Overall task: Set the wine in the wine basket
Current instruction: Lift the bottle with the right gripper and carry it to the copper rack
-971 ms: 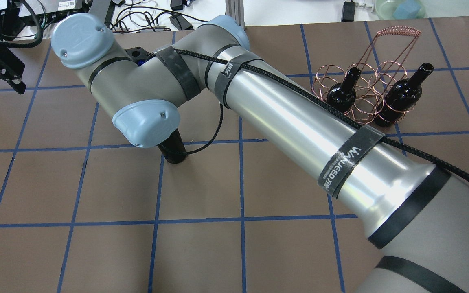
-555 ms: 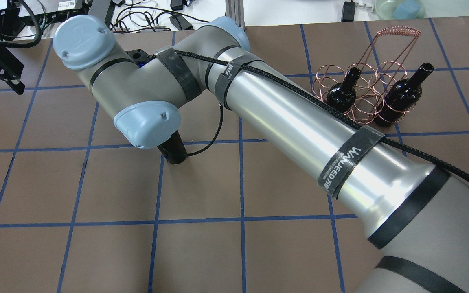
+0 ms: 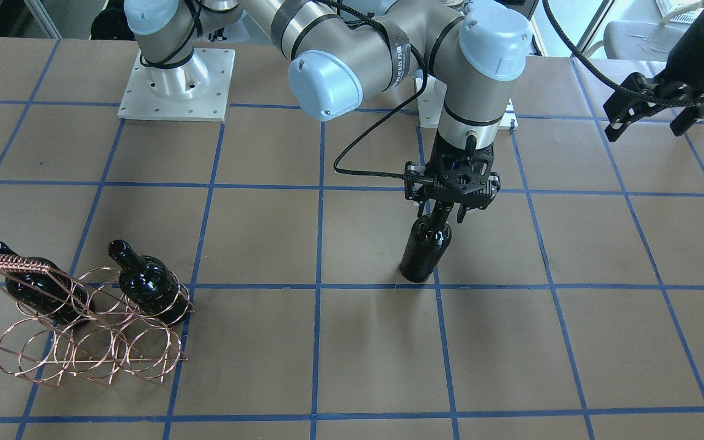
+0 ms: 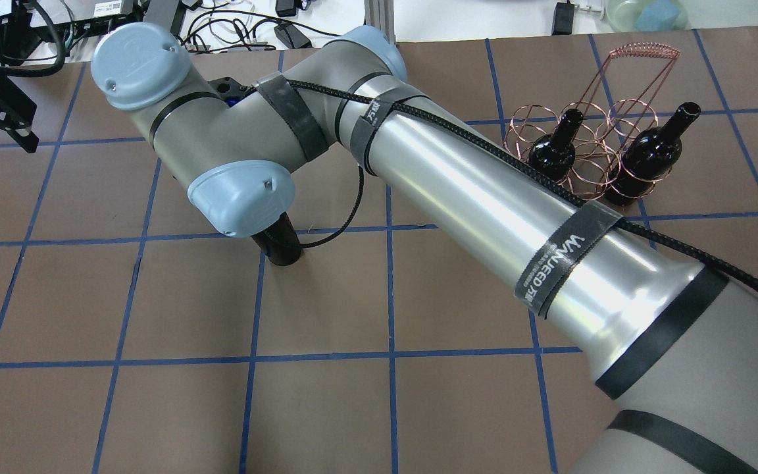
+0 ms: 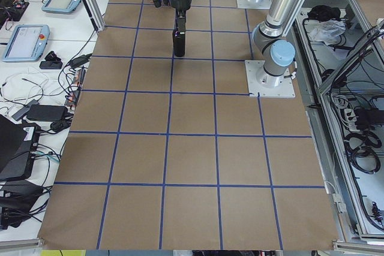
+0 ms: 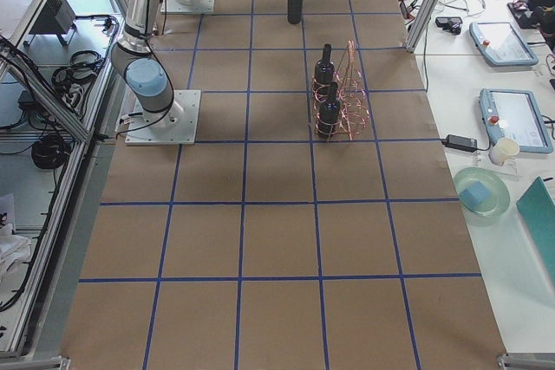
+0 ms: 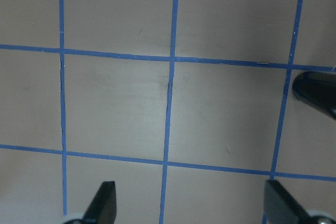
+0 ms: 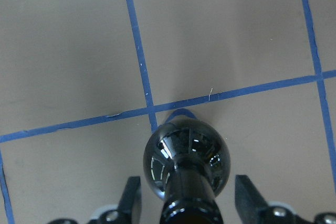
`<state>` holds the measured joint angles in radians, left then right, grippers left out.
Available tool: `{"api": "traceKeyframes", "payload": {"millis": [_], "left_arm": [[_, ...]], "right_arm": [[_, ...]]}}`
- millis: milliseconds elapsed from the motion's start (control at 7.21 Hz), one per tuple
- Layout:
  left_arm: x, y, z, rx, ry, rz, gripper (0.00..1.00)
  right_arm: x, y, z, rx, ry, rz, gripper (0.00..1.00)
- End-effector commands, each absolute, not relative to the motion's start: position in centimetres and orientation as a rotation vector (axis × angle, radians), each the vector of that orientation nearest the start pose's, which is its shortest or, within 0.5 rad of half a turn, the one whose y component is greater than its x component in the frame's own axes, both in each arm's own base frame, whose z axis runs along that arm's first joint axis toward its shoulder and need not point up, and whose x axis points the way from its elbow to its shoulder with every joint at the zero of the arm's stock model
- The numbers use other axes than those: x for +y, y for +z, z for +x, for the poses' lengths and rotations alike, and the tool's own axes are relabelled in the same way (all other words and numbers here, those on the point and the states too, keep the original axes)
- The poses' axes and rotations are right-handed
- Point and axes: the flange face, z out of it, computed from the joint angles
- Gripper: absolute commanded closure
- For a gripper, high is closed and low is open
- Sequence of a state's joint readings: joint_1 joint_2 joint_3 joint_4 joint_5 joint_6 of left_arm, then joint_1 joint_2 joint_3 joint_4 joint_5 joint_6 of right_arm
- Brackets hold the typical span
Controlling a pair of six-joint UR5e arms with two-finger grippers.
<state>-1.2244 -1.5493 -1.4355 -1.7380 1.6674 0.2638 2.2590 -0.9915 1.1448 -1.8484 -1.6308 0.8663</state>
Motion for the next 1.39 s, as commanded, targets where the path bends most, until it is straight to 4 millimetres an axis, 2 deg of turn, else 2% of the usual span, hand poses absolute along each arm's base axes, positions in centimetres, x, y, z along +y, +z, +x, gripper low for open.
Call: {"api": "traceKeyframes", "payload": {"millis": [0, 139, 416, 555, 694, 832, 971, 1110, 1249], "left_arm": [[-49.1, 54.8, 4.6, 3.049, 0.06, -0.126, 0.0], [-49.0, 54.8, 4.6, 3.05, 0.062, -0.128, 0.0], [-49.0, 54.8, 4.6, 3.051, 0.069, -0.125, 0.0], [-49.0, 54.8, 4.6, 3.051, 0.071, -0.127, 0.0], [-49.0, 54.8, 4.6, 3.051, 0.069, -0.128, 0.0], [-49.0, 54.8, 4.6, 3.051, 0.069, -0.125, 0.0], [-49.0, 54.8, 4.6, 3.051, 0.069, -0.125, 0.0], [-49.0, 54.8, 4.5, 3.051, 0.067, -0.123, 0.0], [-49.1, 54.8, 3.8, 3.056, 0.066, -0.107, 0.0]], "right_arm": [[-48.7, 37.1, 56.0, 3.082, -0.2, 0.254, 0.57], [-48.7, 37.2, 56.0, 3.078, -0.196, 0.256, 0.68], [-49.0, 37.2, 55.8, 3.074, -0.198, 0.263, 0.81], [-49.2, 37.4, 55.6, 3.076, -0.202, 0.247, 0.81], [-50.1, 38.3, 54.4, 3.07, -0.214, 0.244, 0.81], [-50.8, 39.8, 51.9, 3.075, -0.226, 0.188, 0.81], [-52.1, 41.7, 47.4, 3.065, -0.224, 0.164, 0.81], [-53.4, 42.6, 42.1, 3.044, -0.176, 0.161, 0.81], [-53.1, 44.2, 36.8, 3.05, -0.162, 0.07, 0.81]]}}
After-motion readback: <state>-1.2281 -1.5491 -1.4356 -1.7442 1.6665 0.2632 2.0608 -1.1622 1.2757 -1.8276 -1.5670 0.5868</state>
